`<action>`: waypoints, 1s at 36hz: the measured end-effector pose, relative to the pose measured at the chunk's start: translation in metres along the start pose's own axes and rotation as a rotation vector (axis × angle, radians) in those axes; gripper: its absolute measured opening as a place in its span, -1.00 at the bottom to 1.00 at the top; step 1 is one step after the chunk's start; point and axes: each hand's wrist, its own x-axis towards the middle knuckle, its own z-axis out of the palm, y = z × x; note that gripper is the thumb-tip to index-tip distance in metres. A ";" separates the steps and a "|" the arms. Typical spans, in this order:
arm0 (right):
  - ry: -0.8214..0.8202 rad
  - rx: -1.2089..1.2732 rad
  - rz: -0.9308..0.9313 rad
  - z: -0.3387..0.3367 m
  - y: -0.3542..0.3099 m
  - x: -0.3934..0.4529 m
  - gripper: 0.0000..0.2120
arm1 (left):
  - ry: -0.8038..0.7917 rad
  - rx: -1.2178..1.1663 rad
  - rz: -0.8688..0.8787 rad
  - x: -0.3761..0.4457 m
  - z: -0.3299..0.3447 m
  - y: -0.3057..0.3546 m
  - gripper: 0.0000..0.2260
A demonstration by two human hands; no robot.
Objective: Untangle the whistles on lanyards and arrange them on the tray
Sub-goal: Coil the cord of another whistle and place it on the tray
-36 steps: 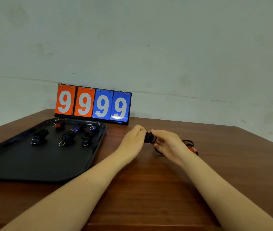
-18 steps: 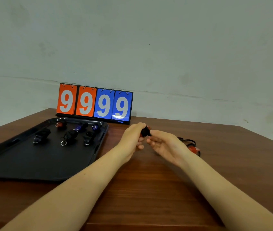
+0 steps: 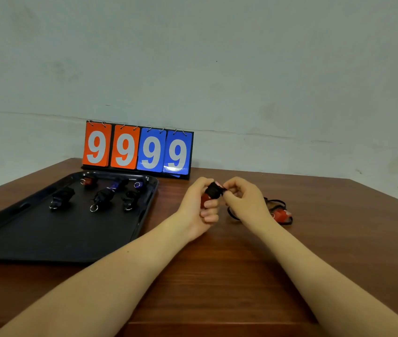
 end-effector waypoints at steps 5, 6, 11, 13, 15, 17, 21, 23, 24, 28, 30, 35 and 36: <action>0.013 0.056 -0.007 -0.004 -0.001 -0.004 -0.90 | -0.089 -0.048 -0.016 0.001 0.001 0.001 -0.74; 0.007 0.073 -0.006 -0.004 -0.001 -0.005 -0.91 | -0.090 -0.044 -0.003 0.002 0.001 0.001 -0.77; -0.019 0.084 -0.038 -0.001 -0.004 -0.008 -0.92 | -0.003 0.202 0.178 0.008 -0.003 0.004 -0.78; -0.026 0.102 -0.040 -0.001 -0.005 -0.009 -0.91 | 0.067 0.370 0.244 0.009 -0.004 0.005 -0.76; -0.053 0.145 -0.020 -0.001 -0.007 -0.010 -0.89 | 0.167 0.516 0.268 0.010 -0.002 0.003 -0.75; -0.080 0.178 0.023 0.000 -0.008 -0.010 -0.88 | 0.232 0.605 0.274 0.010 -0.001 0.001 -0.72; -0.146 0.293 0.167 0.000 -0.009 -0.005 -0.86 | 0.266 0.574 0.252 0.012 -0.002 -0.001 -0.67; -0.177 0.384 0.211 0.000 -0.009 -0.004 -0.83 | 0.262 0.402 0.177 0.011 -0.001 0.001 -0.67; -0.188 0.414 0.227 0.000 -0.009 -0.004 -0.82 | 0.241 0.290 0.137 0.009 0.000 0.002 -0.67; -0.185 0.540 0.326 -0.001 -0.011 -0.003 -0.85 | 0.153 -0.053 0.039 0.007 0.000 0.005 -0.65; -0.188 0.694 0.400 -0.001 -0.012 -0.003 -0.84 | 0.131 -0.135 0.013 0.006 0.000 0.004 -0.64; -0.205 1.129 0.511 -0.002 -0.010 -0.004 -0.84 | 0.051 -0.179 0.009 0.003 0.004 0.010 -0.62; -0.202 1.182 0.503 -0.003 -0.009 -0.004 -0.85 | 0.028 -0.161 0.004 0.002 0.005 0.012 -0.64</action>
